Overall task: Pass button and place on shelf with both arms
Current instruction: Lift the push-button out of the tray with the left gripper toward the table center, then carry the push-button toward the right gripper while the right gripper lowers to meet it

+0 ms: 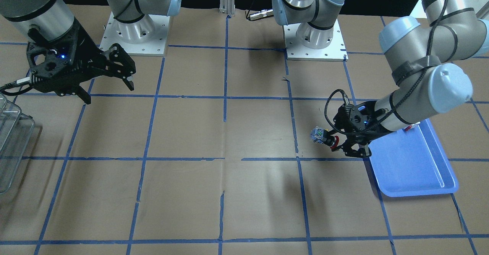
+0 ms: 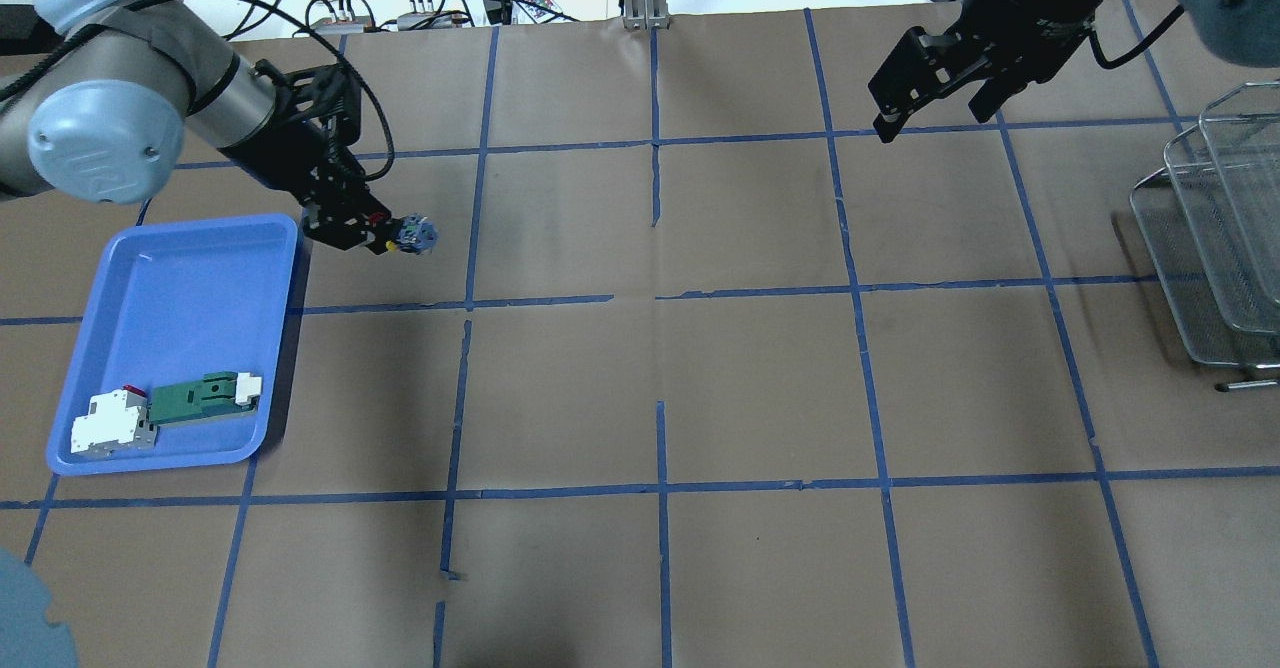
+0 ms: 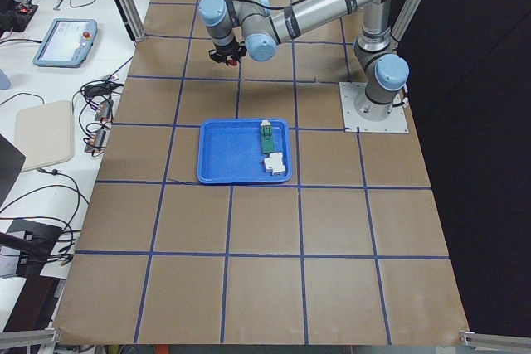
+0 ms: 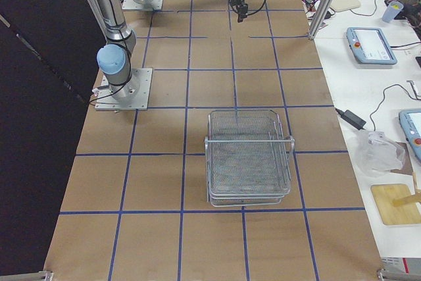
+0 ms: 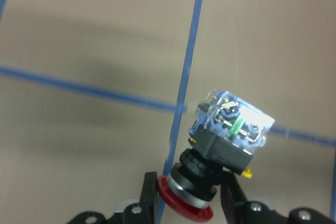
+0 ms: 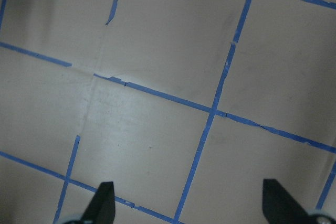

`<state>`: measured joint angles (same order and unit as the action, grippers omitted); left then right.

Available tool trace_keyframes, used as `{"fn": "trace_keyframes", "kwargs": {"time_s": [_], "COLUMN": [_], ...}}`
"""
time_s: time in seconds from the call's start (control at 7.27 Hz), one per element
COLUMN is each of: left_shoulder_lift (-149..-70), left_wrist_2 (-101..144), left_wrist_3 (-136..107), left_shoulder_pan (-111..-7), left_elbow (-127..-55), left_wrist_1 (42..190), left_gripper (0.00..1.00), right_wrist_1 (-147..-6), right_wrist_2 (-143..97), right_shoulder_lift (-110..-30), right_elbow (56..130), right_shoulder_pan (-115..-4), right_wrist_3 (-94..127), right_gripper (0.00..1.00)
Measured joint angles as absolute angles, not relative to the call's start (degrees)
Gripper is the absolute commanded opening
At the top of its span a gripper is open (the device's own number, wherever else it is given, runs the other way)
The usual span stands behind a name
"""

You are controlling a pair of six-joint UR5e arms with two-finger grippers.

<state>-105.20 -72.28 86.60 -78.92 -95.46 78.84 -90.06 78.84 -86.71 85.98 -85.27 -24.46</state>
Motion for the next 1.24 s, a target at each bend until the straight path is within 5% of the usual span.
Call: {"fn": "trace_keyframes", "kwargs": {"time_s": [1.24], "left_shoulder_lift": [-104.3], "left_wrist_2": [-56.6], "left_wrist_3": [50.9], "left_shoulder_pan": [-101.8], "left_elbow": [-85.9], "left_wrist_1": [76.8], "left_gripper": [0.00], "right_wrist_1": [-89.1], "right_wrist_2": [72.3], "right_shoulder_lift": [-91.6], "right_elbow": [89.8], "right_shoulder_pan": [-84.8], "right_wrist_3": [-82.0], "right_gripper": [1.00]}}
